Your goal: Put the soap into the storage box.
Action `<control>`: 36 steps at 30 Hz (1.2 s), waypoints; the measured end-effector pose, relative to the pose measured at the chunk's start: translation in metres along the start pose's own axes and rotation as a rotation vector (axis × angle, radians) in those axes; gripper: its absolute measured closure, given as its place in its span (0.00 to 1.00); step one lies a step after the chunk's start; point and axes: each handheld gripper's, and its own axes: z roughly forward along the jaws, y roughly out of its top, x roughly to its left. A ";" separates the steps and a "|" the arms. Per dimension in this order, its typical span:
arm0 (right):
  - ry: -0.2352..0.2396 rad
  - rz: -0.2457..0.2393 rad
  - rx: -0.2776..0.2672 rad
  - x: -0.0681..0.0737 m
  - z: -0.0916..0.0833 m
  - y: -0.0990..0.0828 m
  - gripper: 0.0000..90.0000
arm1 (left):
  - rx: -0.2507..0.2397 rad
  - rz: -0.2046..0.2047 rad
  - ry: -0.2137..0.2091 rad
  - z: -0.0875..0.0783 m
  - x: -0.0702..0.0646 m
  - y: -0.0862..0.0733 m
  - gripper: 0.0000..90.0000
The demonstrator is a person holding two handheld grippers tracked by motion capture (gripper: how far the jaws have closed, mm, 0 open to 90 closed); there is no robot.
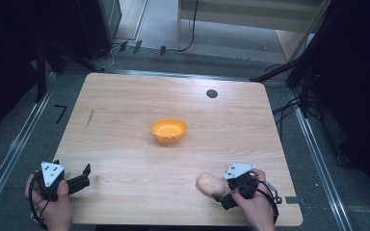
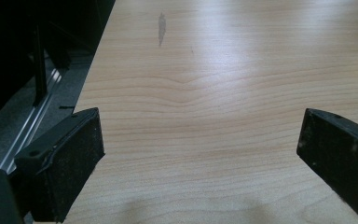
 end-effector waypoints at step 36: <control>-0.003 -0.002 0.038 0.009 0.021 0.011 0.27 | 0.002 0.004 0.000 0.000 0.000 0.000 0.01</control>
